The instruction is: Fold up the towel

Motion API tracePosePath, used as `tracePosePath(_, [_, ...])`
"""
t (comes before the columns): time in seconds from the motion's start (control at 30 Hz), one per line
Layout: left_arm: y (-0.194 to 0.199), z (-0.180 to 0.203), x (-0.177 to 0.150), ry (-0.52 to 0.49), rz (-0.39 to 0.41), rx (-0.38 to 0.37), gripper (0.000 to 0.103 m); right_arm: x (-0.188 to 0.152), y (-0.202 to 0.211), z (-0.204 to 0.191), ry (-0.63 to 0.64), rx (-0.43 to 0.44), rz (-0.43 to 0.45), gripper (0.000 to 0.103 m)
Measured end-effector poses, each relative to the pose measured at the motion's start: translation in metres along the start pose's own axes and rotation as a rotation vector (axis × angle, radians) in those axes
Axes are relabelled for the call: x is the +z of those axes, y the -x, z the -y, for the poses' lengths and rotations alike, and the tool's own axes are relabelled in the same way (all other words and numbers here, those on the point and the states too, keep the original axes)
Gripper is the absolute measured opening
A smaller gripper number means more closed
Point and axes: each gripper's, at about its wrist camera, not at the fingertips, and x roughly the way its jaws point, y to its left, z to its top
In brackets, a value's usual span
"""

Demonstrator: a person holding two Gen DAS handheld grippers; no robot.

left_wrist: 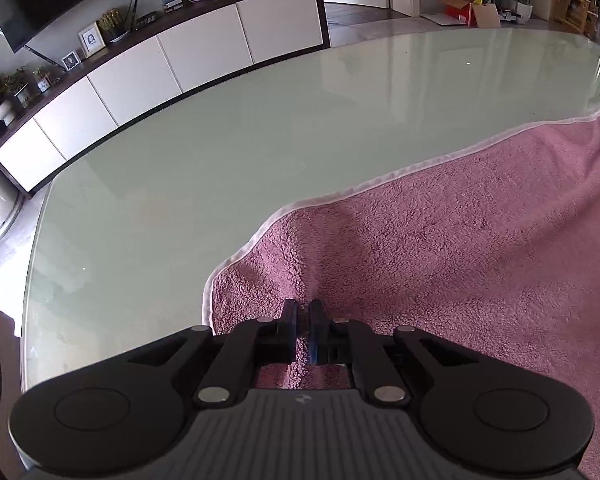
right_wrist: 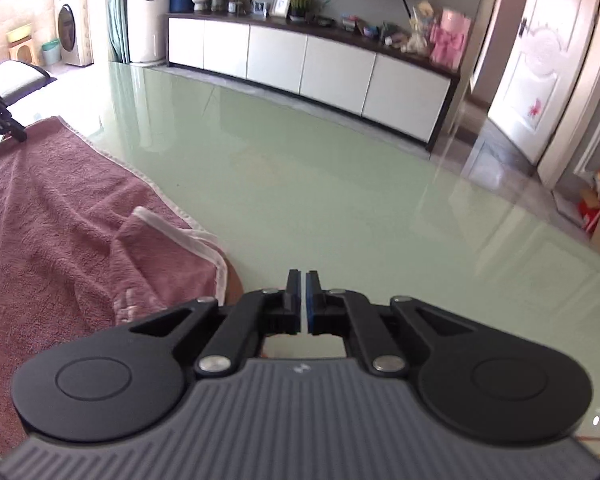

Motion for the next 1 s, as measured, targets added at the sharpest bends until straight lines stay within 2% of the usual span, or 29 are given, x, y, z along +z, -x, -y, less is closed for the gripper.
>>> tracePosePath(0.03, [0.001, 0.001, -0.001, -0.005, 0.002, 0.003, 0.007, 0.0, -0.003, -0.003, -0.002, 0.032, -0.002, 0.024])
tracePosePath(0.07, [0.002, 0.002, -0.001, -0.011, 0.003, 0.007, 0.007, 0.0, -0.007, -0.009, 0.001, 0.069, 0.001, 0.032])
tracePosePath(0.1, [0.003, 0.002, -0.003, -0.013, 0.003, 0.008, 0.008, -0.001, -0.011, -0.014, 0.006, 0.099, 0.003, 0.045])
tracePosePath(0.13, [0.003, 0.003, -0.003, -0.015, 0.002, 0.009, 0.008, -0.001, -0.016, -0.018, 0.017, 0.1, -0.001, 0.051])
tracePosePath(0.2, [0.004, 0.005, -0.003, -0.023, 0.0, 0.012, 0.008, -0.003, -0.025, -0.026, 0.036, 0.101, -0.012, 0.054])
tracePosePath(0.33, [0.003, 0.004, -0.001, -0.053, -0.006, 0.022, 0.008, -0.004, -0.038, -0.032, 0.048, 0.122, -0.05, 0.051])
tracePosePath(0.37, [0.003, 0.004, 0.0, -0.054, -0.006, 0.023, 0.008, -0.004, -0.039, -0.034, 0.053, 0.133, -0.053, 0.048])
tracePosePath(0.43, [0.001, 0.001, 0.001, -0.048, -0.003, 0.022, 0.008, -0.001, -0.039, -0.036, 0.074, 0.149, -0.048, 0.026])
tracePosePath(0.57, [0.0, 0.0, 0.0, -0.042, 0.002, 0.023, 0.007, -0.001, -0.035, -0.048, 0.159, 0.135, -0.039, 0.02])
tracePosePath(0.6, [-0.001, -0.001, 0.0, -0.043, 0.001, 0.023, 0.007, -0.001, -0.036, -0.05, 0.174, 0.137, -0.04, 0.011])
tracePosePath(0.73, [-0.002, 0.0, 0.001, -0.047, -0.001, 0.028, 0.007, 0.001, -0.036, -0.053, 0.195, 0.146, -0.039, 0.007])
tracePosePath(0.87, [-0.003, 0.0, 0.001, -0.056, -0.001, 0.033, 0.007, 0.001, -0.034, -0.052, 0.195, 0.137, -0.023, 0.007])
tracePosePath(0.9, [-0.003, 0.0, 0.001, -0.055, -0.001, 0.032, 0.007, 0.001, -0.032, -0.051, 0.198, 0.129, -0.015, 0.014])
tracePosePath(0.93, [-0.003, 0.0, 0.001, -0.053, -0.001, 0.032, 0.007, 0.0, -0.031, -0.053, 0.219, 0.102, -0.004, 0.034])
tracePosePath(0.97, [-0.003, -0.001, 0.001, -0.053, -0.001, 0.031, 0.007, -0.001, -0.029, -0.055, 0.242, 0.076, 0.007, 0.042])
tracePosePath(1.0, [-0.003, -0.001, 0.001, -0.053, 0.0, 0.03, 0.007, -0.001, -0.029, -0.057, 0.267, 0.062, 0.014, 0.044])
